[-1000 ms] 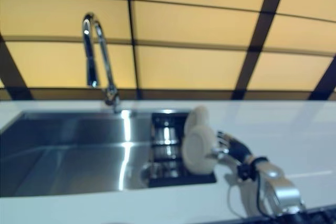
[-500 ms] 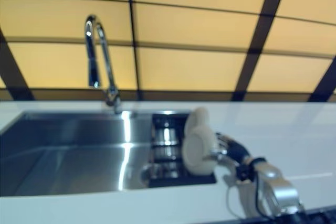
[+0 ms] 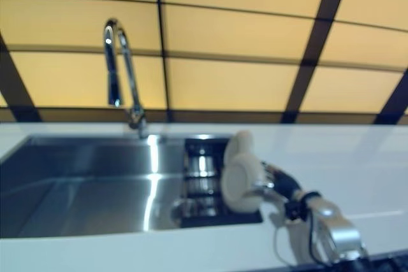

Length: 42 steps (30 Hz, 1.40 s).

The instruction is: Take plates into dishwasher

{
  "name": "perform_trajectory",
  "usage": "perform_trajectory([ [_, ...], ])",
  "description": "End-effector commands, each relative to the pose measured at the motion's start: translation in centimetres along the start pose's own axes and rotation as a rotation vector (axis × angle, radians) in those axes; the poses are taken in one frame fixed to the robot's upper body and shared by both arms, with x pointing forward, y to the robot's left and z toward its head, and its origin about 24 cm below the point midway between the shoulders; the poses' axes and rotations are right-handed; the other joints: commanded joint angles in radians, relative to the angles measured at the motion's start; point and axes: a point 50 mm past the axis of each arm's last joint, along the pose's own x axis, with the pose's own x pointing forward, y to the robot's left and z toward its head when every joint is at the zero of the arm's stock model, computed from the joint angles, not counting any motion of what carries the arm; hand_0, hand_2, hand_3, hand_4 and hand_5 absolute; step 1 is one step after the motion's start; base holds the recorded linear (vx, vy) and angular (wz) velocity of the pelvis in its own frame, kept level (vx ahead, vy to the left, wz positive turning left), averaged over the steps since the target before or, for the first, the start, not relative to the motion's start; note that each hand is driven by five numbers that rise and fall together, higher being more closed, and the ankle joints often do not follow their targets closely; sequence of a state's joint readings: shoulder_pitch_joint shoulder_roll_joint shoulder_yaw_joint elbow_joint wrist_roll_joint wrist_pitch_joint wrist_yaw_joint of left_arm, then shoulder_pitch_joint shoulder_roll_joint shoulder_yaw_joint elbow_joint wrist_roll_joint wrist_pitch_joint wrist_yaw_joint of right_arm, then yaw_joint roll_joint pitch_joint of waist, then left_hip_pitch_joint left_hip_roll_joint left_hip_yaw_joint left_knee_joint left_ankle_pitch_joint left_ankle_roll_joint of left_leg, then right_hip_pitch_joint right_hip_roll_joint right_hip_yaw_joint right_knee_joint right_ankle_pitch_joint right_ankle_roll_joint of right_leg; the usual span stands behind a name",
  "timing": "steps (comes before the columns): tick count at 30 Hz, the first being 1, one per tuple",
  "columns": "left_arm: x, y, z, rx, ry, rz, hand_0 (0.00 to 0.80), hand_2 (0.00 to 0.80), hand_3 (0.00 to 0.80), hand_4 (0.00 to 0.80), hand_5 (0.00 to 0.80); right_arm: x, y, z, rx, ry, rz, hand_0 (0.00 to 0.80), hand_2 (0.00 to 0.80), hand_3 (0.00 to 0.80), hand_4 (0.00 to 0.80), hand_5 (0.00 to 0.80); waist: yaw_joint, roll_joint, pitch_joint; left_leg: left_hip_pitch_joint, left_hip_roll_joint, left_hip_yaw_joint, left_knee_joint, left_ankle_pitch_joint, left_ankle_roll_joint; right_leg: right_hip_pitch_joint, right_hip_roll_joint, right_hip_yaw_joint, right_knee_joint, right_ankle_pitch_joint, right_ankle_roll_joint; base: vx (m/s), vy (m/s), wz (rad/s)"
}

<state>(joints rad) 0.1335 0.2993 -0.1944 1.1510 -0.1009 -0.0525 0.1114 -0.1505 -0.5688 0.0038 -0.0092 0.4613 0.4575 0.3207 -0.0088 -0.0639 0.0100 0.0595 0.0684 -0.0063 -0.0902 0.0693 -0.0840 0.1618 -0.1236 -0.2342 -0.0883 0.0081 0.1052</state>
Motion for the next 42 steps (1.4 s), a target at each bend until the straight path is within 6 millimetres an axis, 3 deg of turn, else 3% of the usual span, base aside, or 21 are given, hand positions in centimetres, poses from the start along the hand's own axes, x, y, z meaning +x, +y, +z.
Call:
perform_trajectory([
  [1,0.57,0.6,4.11,0.031,-0.129,0.019,0.0,0.0,0.0,0.0,0.0,0.18,5.2,-4.94,0.103,0.198,0.24,0.0,0.0,0.0,0.0,0.0,0.062,0.0,0.044,0.032,-0.004,0.054,0.003,-0.013,0.016,-0.018,0.011,-0.008,0.021,0.037,-0.016,0.0,0.0,0.0],
  [18,0.56,0.38,3.98,0.029,-0.126,0.016,0.0,0.0,0.0,0.0,0.0,0.21,5.94,-5.43,0.092,0.215,0.266,0.0,0.0,0.0,0.0,0.0,0.061,0.001,0.045,0.034,-0.005,0.055,0.003,-0.013,0.017,-0.018,0.01,-0.01,0.021,0.04,-0.015,0.0,0.0,0.0],
  [20,0.54,0.31,3.92,0.03,-0.126,0.015,0.0,0.0,0.0,0.0,0.0,0.19,5.92,-5.45,0.092,0.217,0.262,0.091,0.091,0.091,0.091,0.091,0.062,0.002,0.045,0.034,-0.006,0.054,0.003,-0.012,0.017,-0.018,0.01,-0.011,0.024,0.038,-0.015,0.011,0.002,0.04],
  [22,0.55,0.34,3.94,0.03,-0.126,0.014,0.0,0.0,0.0,0.0,0.0,0.18,5.88,-5.5,0.091,0.217,0.259,0.113,0.113,0.113,0.113,0.113,0.062,0.002,0.045,0.034,-0.007,0.053,0.003,-0.012,0.018,-0.018,0.01,-0.011,0.024,0.038,-0.016,0.008,0.0,0.04],
  [23,0.55,0.35,3.96,0.03,-0.125,0.014,0.0,0.0,0.0,0.0,0.0,0.19,5.88,-5.53,0.092,0.218,0.259,0.185,0.185,0.185,0.185,0.185,0.063,0.002,0.045,0.035,-0.007,0.053,0.003,-0.013,0.018,-0.017,0.011,-0.011,0.023,0.038,-0.016,0.009,-0.003,0.04],
  [25,0.55,0.35,3.92,0.031,-0.124,0.015,0.0,0.0,0.0,0.0,0.0,0.21,5.91,-5.61,0.094,0.218,0.254,0.235,0.235,0.235,0.235,0.235,0.062,0.001,0.045,0.036,-0.007,0.054,0.003,-0.013,0.018,-0.017,0.011,-0.011,0.023,0.038,-0.016,0.012,-0.004,0.05],
  [26,0.55,0.37,3.85,0.031,-0.124,0.014,0.0,0.0,0.0,0.0,0.0,0.21,5.88,-5.64,0.096,0.22,0.25,0.32,0.32,0.32,0.32,0.32,0.062,0.002,0.045,0.036,-0.008,0.053,0.003,-0.012,0.018,-0.016,0.011,-0.011,0.023,0.038,-0.016,0.01,-0.002,0.05],
  [29,0.54,0.31,3.88,0.03,-0.124,0.014,0.0,0.0,0.0,0.0,0.0,0.17,5.8,-5.64,0.095,0.221,0.247,0.358,0.358,0.358,0.358,0.358,0.062,0.001,0.046,0.036,-0.007,0.053,0.003,-0.013,0.018,-0.016,0.012,-0.01,0.022,0.038,-0.016,0.007,-0.004,0.04],
  [30,0.55,0.35,3.96,0.03,-0.125,0.014,0.0,0.0,0.0,0.0,0.0,0.14,5.72,-5.65,0.096,0.22,0.243,0.42,0.42,0.42,0.42,0.42,0.061,0.001,0.046,0.037,-0.007,0.052,0.003,-0.013,0.018,-0.016,0.012,-0.011,0.023,0.038,-0.016,0.0,0.0,0.0],
  [42,0.54,0.22,4.02,0.026,-0.127,0.013,0.0,0.0,0.0,0.0,0.0,0.12,5.52,-5.52,0.094,0.209,0.225,0.427,0.427,0.427,0.427,0.427,0.058,0.002,0.046,0.037,-0.008,0.052,0.003,-0.014,0.018,-0.015,0.013,-0.008,0.023,0.037,-0.018,0.0,0.0,0.0],
])
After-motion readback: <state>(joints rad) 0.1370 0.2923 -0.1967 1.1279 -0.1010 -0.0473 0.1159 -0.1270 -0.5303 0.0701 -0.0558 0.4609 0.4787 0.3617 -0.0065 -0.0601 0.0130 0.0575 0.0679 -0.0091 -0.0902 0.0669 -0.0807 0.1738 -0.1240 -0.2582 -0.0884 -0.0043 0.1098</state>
